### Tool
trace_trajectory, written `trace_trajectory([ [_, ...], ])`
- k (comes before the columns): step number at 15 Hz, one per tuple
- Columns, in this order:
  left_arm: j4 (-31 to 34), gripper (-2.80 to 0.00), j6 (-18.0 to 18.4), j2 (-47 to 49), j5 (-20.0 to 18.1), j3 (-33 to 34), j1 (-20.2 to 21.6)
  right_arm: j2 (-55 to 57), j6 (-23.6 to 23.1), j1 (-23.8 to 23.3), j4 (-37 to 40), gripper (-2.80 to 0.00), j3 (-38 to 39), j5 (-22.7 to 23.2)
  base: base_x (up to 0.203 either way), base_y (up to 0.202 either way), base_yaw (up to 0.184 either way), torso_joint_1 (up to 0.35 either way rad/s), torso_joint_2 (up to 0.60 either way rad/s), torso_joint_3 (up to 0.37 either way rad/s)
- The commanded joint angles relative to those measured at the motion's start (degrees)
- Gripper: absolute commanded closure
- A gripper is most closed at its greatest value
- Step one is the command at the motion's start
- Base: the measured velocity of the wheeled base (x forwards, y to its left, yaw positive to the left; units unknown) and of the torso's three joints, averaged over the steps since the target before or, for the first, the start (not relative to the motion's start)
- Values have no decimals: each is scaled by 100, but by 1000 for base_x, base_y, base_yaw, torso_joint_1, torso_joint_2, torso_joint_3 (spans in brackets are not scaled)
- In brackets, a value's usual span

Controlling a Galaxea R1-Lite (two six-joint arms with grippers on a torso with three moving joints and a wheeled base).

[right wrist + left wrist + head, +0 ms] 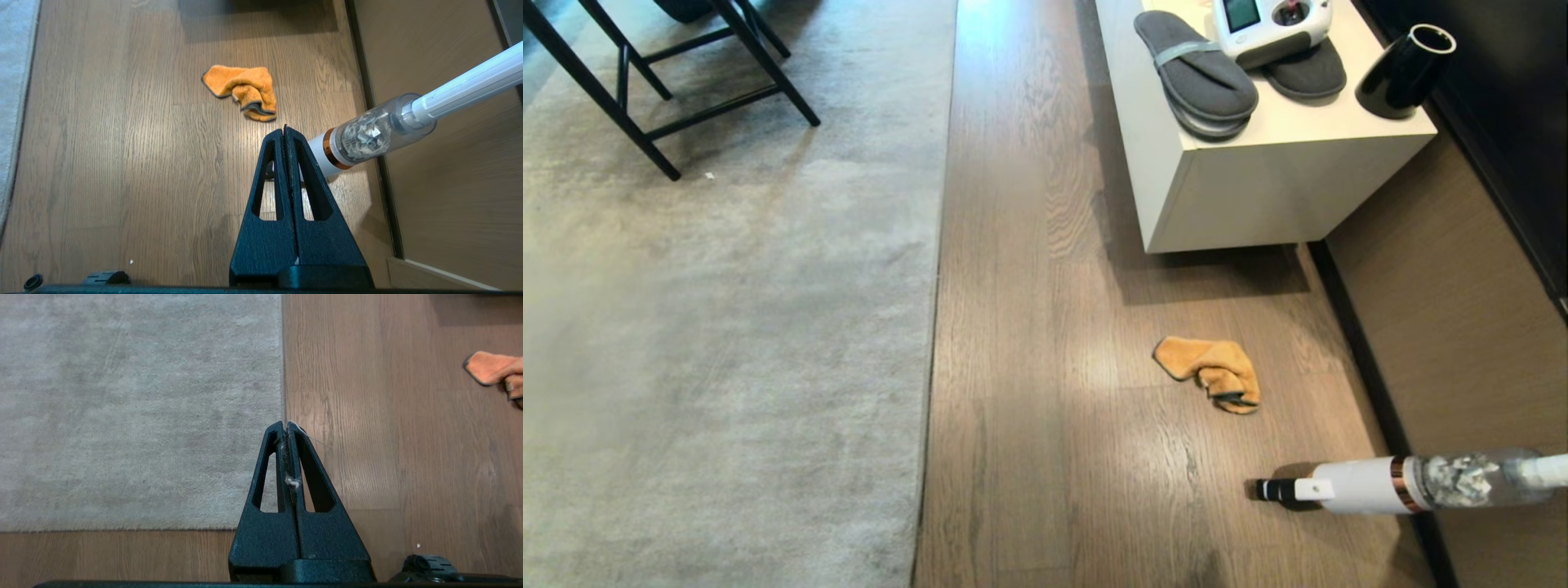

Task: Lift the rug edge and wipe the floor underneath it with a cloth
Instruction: Pick up the rag

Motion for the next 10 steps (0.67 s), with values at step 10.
trace_trajectory([
  [10,4,0,-38,0,11,0,1,7,1,0,1,0,0,-2,0,0,0,3,4,-196],
])
